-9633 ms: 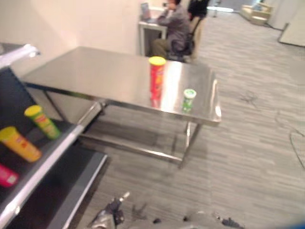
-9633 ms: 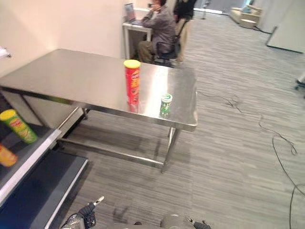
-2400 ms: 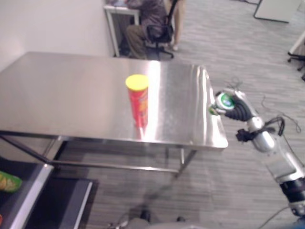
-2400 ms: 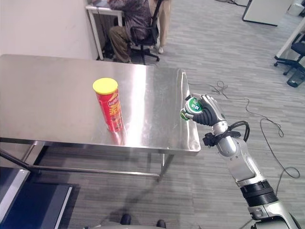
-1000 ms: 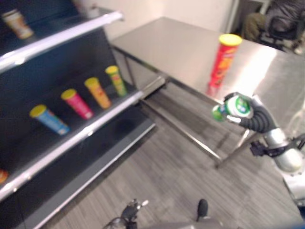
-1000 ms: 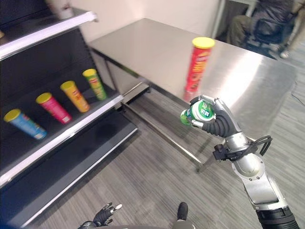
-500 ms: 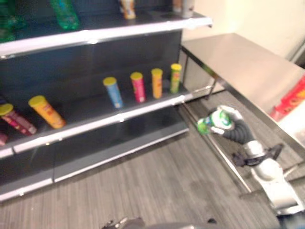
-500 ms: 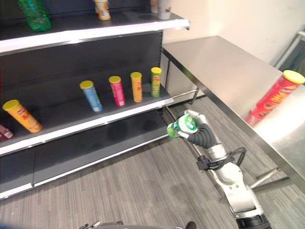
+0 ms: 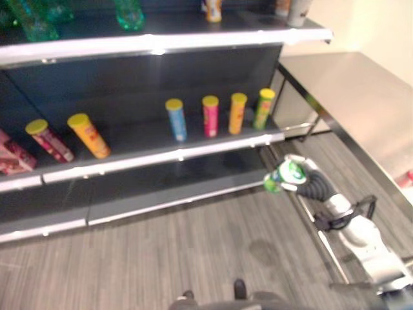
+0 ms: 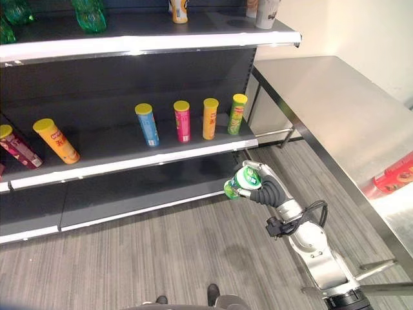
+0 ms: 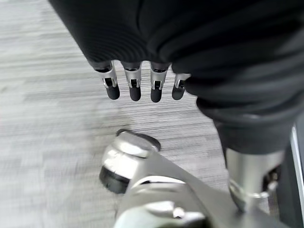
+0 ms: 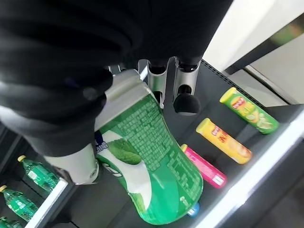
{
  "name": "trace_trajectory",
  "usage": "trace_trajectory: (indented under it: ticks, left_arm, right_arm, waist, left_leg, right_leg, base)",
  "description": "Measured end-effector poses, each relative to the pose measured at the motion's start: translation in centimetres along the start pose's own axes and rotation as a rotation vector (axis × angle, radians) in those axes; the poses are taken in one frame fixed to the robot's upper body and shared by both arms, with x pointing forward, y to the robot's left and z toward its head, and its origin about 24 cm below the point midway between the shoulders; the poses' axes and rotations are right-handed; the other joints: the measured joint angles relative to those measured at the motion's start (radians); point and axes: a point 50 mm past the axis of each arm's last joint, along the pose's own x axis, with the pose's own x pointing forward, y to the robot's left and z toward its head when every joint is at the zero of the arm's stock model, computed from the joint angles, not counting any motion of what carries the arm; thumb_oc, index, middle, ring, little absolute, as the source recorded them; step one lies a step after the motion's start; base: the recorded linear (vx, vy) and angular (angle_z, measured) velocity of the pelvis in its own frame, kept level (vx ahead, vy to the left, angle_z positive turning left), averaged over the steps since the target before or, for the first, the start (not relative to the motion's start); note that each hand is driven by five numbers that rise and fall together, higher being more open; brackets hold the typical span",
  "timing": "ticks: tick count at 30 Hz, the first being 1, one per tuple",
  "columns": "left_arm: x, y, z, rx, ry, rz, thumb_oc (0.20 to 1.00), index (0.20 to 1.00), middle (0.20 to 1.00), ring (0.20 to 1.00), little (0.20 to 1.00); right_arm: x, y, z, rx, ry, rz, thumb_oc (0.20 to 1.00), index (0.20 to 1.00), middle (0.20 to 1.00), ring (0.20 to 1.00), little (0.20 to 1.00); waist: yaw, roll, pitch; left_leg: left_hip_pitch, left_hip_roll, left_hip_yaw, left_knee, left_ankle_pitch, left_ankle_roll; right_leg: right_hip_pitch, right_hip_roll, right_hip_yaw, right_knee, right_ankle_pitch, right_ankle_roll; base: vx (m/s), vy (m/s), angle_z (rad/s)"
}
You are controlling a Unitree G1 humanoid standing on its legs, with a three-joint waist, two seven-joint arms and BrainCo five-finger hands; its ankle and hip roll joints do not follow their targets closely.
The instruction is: Put the goods on the table back onto the shelves and tidy them up.
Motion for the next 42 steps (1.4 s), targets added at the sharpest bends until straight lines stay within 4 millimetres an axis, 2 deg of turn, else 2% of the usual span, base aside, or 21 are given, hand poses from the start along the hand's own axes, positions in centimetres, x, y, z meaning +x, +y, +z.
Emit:
trace_trajectory:
  ticks: [4,7,9,11,12,13,16,17,18,19,21,22,25,27,31,33,36,37,39,41,42]
  left_arm:
    - [0.0,0.7,0.3,-0.026,-0.013,0.03,1.0,1.0,1.0,1.0,1.0]
    - [0.3,0.4,2.5,-0.041,-0.09,0.03,1.0,1.0,1.0,1.0,1.0]
    - [0.4,0.1,4.9,0.005,-0.164,0.022,1.0,1.0,1.0,1.0,1.0]
    - [0.5,-0.3,6.5,0.012,-0.211,0.009,1.0,1.0,1.0,1.0,1.0]
    - [0.4,-0.5,7.0,0.012,-0.236,-0.005,1.0,1.0,1.0,1.0,1.0]
    - [0.4,-0.4,7.1,-0.006,-0.245,-0.006,1.0,1.0,1.0,1.0,1.0]
    - [0.4,-0.7,6.1,-0.083,-0.214,-0.012,1.0,1.0,1.0,1.0,1.0]
    - [0.5,-0.8,6.0,-0.123,-0.207,-0.012,1.0,1.0,1.0,1.0,1.0]
    - [0.5,-0.9,6.1,-0.138,-0.207,-0.015,1.0,1.0,1.0,1.0,1.0]
    - [0.5,-1.6,5.9,-0.184,-0.205,-0.028,1.0,1.0,1.0,1.0,1.0]
    - [0.5,-2.3,4.7,-0.237,-0.176,-0.038,1.0,1.0,1.0,1.0,1.0]
    - [0.5,-2.3,4.3,-0.249,-0.166,-0.035,1.0,1.0,1.0,1.0,1.0]
    - [0.5,-1.0,5.7,-0.258,-0.203,-0.009,1.0,1.0,1.0,1.0,1.0]
    - [0.6,-1.4,7.1,-0.223,-0.231,-0.027,1.0,1.0,1.0,1.0,1.0]
    - [0.4,-0.9,8.1,-0.23,-0.285,-0.022,1.0,1.0,1.0,1.0,1.0]
    - [0.5,-0.2,7.7,-0.221,-0.26,-0.003,1.0,1.0,1.0,1.0,1.0]
    - [0.5,-0.3,5.9,-0.223,-0.2,0.001,1.0,1.0,1.0,1.0,1.0]
    - [0.4,0.0,4.6,-0.191,-0.16,0.009,1.0,1.0,1.0,1.0,1.0]
    - [0.4,0.2,3.6,-0.122,-0.121,0.007,1.0,1.0,1.0,1.0,1.0]
    - [0.3,-0.1,2.5,-0.116,-0.094,-0.008,1.0,1.0,1.0,1.0,1.0]
    - [0.2,-0.5,1.7,-0.118,-0.078,-0.021,1.0,1.0,1.0,1.0,1.0]
  right_arm:
    - [0.5,0.6,0.2,0.015,-0.015,0.021,0.2,0.2,0.2,0.2,0.2]
    - [1.5,0.9,1.0,0.049,-0.062,0.035,0.2,0.2,0.2,0.2,0.2]
    - [3.1,0.4,1.6,0.021,-0.104,0.028,0.2,0.2,0.2,0.2,0.2]
    - [3.5,-0.1,2.2,0.002,-0.137,0.02,0.2,0.2,0.2,0.2,0.2]
    - [3.5,-0.3,2.4,-0.002,-0.147,0.009,0.2,0.2,0.2,0.2,0.2]
    - [3.4,-0.2,2.6,0.002,-0.156,0.009,0.2,0.2,0.2,0.2,0.2]
    - [3.4,-0.2,2.5,0.007,-0.147,0.001,0.2,0.2,0.2,0.2,0.2]
    - [3.4,-0.1,2.4,0.014,-0.141,-0.003,0.2,0.2,0.2,0.2,0.2]
    - [3.4,-0.1,2.4,0.013,-0.14,-0.004,0.2,0.2,0.2,0.2,0.2]
    - [3.5,-0.2,2.3,0.011,-0.138,-0.011,0.2,0.2,0.2,0.2,0.2]
    - [3.4,-0.2,2.2,0.009,-0.13,-0.014,0.2,0.2,0.2,0.2,0.2]
    - [3.4,-0.2,2.2,0.016,-0.127,-0.022,0.2,0.2,0.2,0.2,0.2]
    - [2.6,0.4,1.8,0.037,-0.102,-0.012,0.2,0.2,0.2,0.2,0.2]
    - [1.8,0.6,1.5,0.069,-0.073,-0.037,0.2,0.2,0.2,0.2,0.2]
    - [1.5,1.4,1.2,0.108,-0.056,-0.029,0.2,0.2,0.2,0.2,0.2]
    - [1.9,1.6,1.6,0.112,-0.075,-0.018,0.2,0.2,0.2,0.2,0.2]
    - [1.9,2.2,1.6,0.125,-0.065,-0.001,0.2,0.2,0.2,0.2,0.2]
    - [2.0,2.7,1.5,0.136,-0.058,0.017,0.2,0.2,0.2,0.2,0.2]
    - [1.9,3.7,1.2,0.18,-0.038,0.019,0.2,0.2,0.2,0.2,0.2]
    - [1.5,3.8,0.9,0.172,-0.02,0.027,0.2,0.2,0.2,0.2,0.2]
    - [1.2,3.5,0.6,0.16,-0.006,0.021,0.2,0.2,0.2,0.2,0.2]
  waist:
    - [0.0,-0.025,-0.013]
    - [0.024,-0.069,-0.026]
    - [0.037,-0.067,-0.014]
    - [0.055,-0.08,-0.015]
    - [0.056,-0.086,-0.016]
    - [0.056,-0.085,-0.017]
    - [0.064,-0.084,0.001]
    - [0.07,-0.08,0.005]
    - [0.073,-0.075,0.006]
    - [0.097,-0.042,0.025]
    - [0.138,0.002,0.029]
    - [0.143,0.011,0.034]
    - [0.151,-0.05,0.047]
    - [0.134,-0.039,0.045]
    - [0.115,-0.044,0.002]
    - [0.11,-0.045,-0.006]
    - [0.099,-0.035,-0.007]
    - [0.103,-0.04,-0.012]
    - [0.11,-0.041,-0.018]
    - [0.101,-0.031,-0.026]
    - [0.09,-0.039,-0.03]
  left_leg:
    - [-0.007,0.01,0.006,0.018,-0.006,-0.025]
    - [-0.127,-0.052,0.0,0.277,-0.042,-0.072]
    - [-0.297,-0.075,0.065,0.58,-0.028,-0.105]
    - [-0.35,-0.06,0.127,0.663,-0.008,-0.087]
    - [-0.366,-0.053,0.171,0.664,-0.033,-0.039]
    - [-0.344,-0.053,0.19,0.557,-0.048,-0.009]
    - [-0.358,-0.075,0.183,0.365,-0.045,-0.003]
    - [-0.366,-0.084,0.152,0.2,-0.014,-0.002]
    - [-0.366,-0.084,0.143,0.152,0.004,-0.007]
    - [-0.387,-0.077,0.087,0.048,0.053,-0.029]
    - [-0.378,-0.055,0.047,0.031,0.052,-0.038]
    - [-0.369,-0.061,0.051,0.059,0.092,-0.044]
    - [-0.363,-0.121,0.095,0.139,0.106,-0.014]
    - [-0.315,-0.133,0.13,0.149,0.118,0.048]
    - [-0.269,-0.158,0.166,0.128,0.107,0.069]
    - [-0.226,-0.166,0.182,0.097,0.12,0.126]
    - [-0.163,-0.173,0.194,0.07,0.118,0.143]
    - [-0.135,-0.178,0.223,0.059,0.119,0.181]
    - [-0.091,-0.163,0.245,0.023,0.114,0.205]
    - [-0.058,-0.145,0.238,-0.015,0.117,0.205]
    - [-0.039,-0.146,0.231,-0.033,0.12,0.206]
  right_leg:
    - [0.028,0.012,-0.006,-0.045,0.003,-0.014]
    - [0.046,-0.016,-0.01,-0.063,0.021,-0.025]
    - [0.037,-0.024,-0.015,-0.06,0.011,-0.068]
    - [0.07,-0.034,-0.022,-0.086,0.004,-0.089]
    - [0.08,-0.04,-0.031,-0.104,0.017,-0.095]
    - [0.082,-0.045,-0.035,-0.11,0.02,-0.095]
    - [0.096,-0.068,-0.034,-0.138,0.017,-0.076]
    - [0.096,-0.086,-0.036,-0.138,0.006,-0.061]
    - [0.095,-0.088,-0.036,-0.138,0.007,-0.062]
    - [0.114,-0.084,-0.022,-0.138,-0.01,-0.045]
    - [0.134,-0.073,0.024,-0.144,-0.035,-0.024]
    - [0.16,-0.078,0.046,-0.144,-0.051,-0.003]
    - [0.145,-0.148,0.097,-0.047,-0.084,-0.012]
    - [0.132,-0.156,0.11,0.078,-0.08,0.002]
    - [0.07,-0.162,0.146,0.212,-0.106,0.043]
    - [0.038,-0.155,0.163,0.291,-0.046,0.07]
    - [0.001,-0.172,0.157,0.415,-0.053,0.071]
    - [-0.004,-0.217,0.113,0.452,-0.04,0.058]
    - [-0.041,-0.267,-0.014,0.422,0.091,0.014]
    - [-0.044,-0.22,-0.024,0.354,0.051,0.073]
    - [-0.058,-0.146,-0.024,0.235,0.002,0.068]
  base:
    - [0.25,-0.014,0.03]
    - [0.11,-0.023,0.14]
    - [0.16,0.007,0.08]
    - [0.21,0.1,0.2]
    - [0.19,0.175,0.25]
    - [0.13,0.132,0.09]
    - [0.23,0.248,0.11]
    - [0.15,0.139,0.05]
    - [0.23,0.208,-0.06]
    - [0.15,0.134,-0.22]
    - [0.25,0.337,-0.67]
    - [0.21,0.331,-0.78]
    - [0.27,0.453,-0.62]
    - [0.23,0.408,-0.29]
    - [0.12,0.313,-0.34]
    - [0.1,0.362,-0.43]
    - [0.03,0.132,-0.21]
    - [0.05,0.189,-0.27]
    - [0.11,0.189,-0.32]
    - [0.2,0.08,-0.22]
    - [0.21,0.042,-0.12]
